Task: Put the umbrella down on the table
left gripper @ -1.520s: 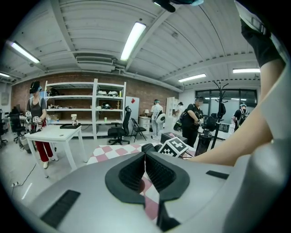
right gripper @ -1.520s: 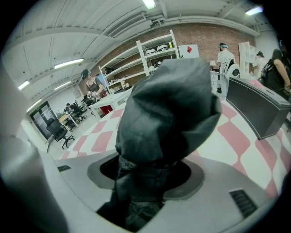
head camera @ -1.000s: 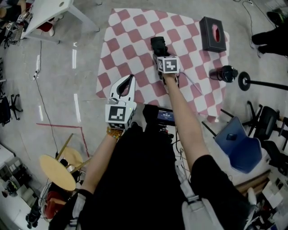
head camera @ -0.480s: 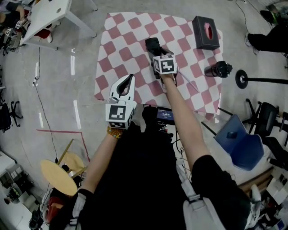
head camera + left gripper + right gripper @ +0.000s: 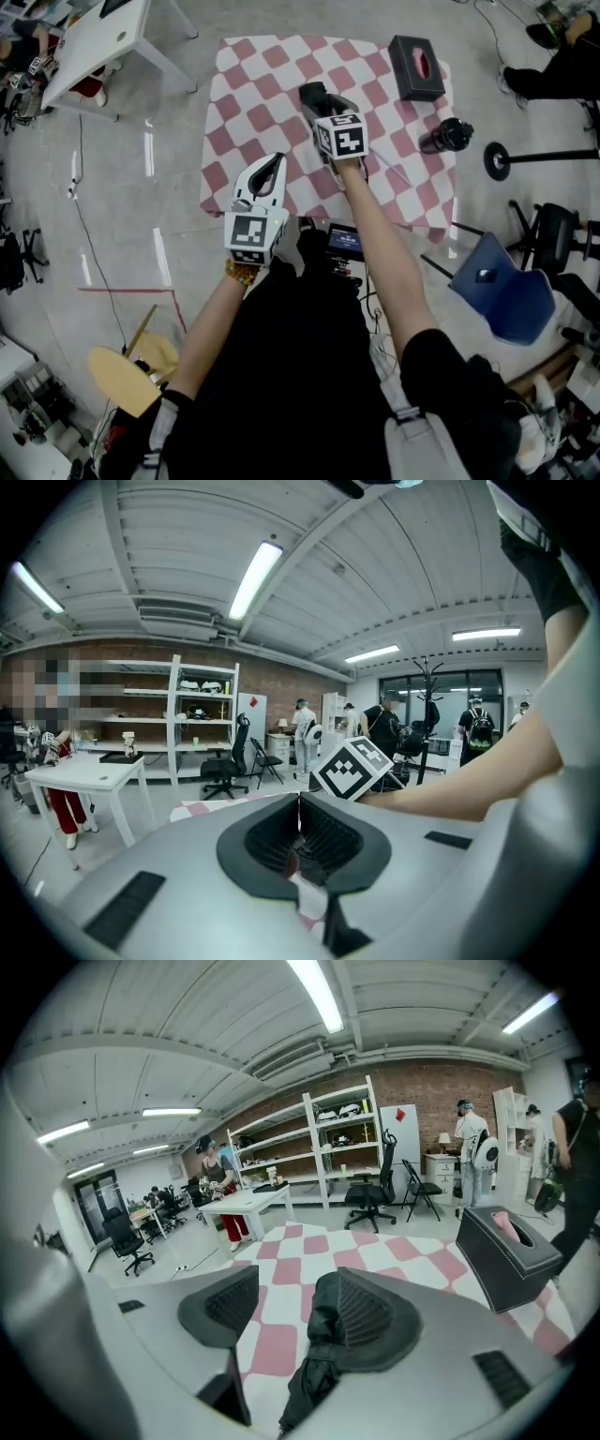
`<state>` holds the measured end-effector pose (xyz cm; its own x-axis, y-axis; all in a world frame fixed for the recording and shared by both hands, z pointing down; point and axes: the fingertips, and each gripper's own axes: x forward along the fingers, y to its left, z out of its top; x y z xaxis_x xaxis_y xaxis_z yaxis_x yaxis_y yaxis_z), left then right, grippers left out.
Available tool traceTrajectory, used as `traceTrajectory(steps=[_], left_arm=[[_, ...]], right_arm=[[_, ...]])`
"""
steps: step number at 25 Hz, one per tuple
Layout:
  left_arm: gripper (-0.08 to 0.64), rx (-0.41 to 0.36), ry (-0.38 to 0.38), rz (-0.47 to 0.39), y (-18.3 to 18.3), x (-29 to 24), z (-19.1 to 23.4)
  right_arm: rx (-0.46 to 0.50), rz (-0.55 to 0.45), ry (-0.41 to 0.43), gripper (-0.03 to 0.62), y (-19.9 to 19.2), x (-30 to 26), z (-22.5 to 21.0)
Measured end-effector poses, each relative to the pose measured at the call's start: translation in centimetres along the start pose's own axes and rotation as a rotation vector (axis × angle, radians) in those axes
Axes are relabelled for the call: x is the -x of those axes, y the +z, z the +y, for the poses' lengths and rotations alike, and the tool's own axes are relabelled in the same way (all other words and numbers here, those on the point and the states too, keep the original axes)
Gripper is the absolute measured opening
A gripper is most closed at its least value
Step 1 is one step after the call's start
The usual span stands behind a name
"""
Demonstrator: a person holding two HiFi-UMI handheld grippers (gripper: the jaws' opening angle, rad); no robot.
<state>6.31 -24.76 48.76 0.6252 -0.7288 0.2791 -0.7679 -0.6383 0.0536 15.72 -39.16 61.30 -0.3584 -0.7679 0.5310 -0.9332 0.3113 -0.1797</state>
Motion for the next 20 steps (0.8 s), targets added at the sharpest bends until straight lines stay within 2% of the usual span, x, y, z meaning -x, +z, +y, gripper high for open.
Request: traceTrajectory(steps=[6, 13, 20], left_arm=[[0.015, -0.012, -0.031, -0.027, 0.8, 0.8, -0.5], [0.015, -0.028, -0.059, -0.057, 1.7, 1.6, -1.1], [0.015, -0.041, -0.074, -0.088, 2.4, 2.2, -1.0]], right_arm=[[0.033, -0.052, 0.021, 0.231, 1.4, 2.8, 2.4], [0.092, -0.156, -0.002, 0.109, 4.4, 6.7, 3.9], [0.112, -0.236, 0.019, 0.073, 7.1, 10.0, 6.1]])
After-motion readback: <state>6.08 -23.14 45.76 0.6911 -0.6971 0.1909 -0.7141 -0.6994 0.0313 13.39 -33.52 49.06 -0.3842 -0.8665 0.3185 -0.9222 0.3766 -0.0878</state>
